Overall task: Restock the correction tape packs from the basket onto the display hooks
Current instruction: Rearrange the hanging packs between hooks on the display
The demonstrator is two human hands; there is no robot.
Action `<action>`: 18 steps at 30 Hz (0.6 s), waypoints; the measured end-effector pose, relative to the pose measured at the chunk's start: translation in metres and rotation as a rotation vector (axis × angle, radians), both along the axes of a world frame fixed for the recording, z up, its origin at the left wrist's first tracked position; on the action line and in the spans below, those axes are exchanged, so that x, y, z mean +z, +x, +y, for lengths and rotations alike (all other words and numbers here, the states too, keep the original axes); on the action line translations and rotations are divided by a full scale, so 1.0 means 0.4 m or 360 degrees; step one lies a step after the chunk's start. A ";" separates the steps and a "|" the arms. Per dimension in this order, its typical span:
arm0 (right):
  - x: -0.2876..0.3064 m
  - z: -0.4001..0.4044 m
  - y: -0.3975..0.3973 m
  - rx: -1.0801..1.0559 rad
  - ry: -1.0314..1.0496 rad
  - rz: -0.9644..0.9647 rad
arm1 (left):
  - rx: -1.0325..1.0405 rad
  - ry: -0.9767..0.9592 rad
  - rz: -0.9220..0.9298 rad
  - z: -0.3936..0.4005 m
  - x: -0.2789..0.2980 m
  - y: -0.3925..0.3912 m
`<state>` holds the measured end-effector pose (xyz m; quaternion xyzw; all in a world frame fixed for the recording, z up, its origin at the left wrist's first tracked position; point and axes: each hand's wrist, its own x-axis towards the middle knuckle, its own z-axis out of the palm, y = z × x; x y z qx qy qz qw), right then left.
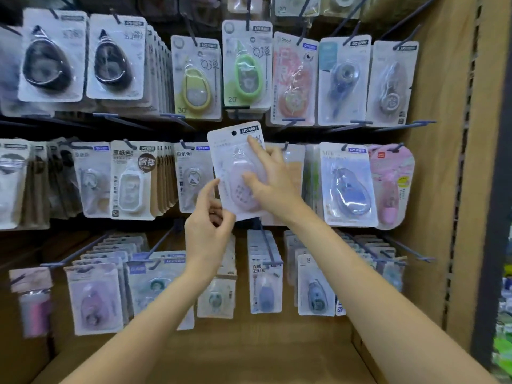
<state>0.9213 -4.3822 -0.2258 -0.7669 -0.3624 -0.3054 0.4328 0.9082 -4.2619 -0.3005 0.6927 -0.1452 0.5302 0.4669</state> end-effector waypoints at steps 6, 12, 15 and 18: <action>-0.010 0.001 0.007 0.0116 0.0191 0.0140 | 0.0040 0.0231 -0.0114 0.020 -0.005 -0.005; -0.005 -0.010 0.004 0.0197 0.0351 0.0303 | 0.0023 0.0296 -0.0169 0.019 -0.016 -0.010; 0.004 -0.010 -0.003 0.0250 0.0447 0.0381 | 0.0028 0.0297 -0.0233 0.020 -0.010 -0.020; 0.012 -0.013 -0.002 0.0361 0.0588 0.0604 | 0.0027 0.0381 -0.0326 0.014 0.010 -0.038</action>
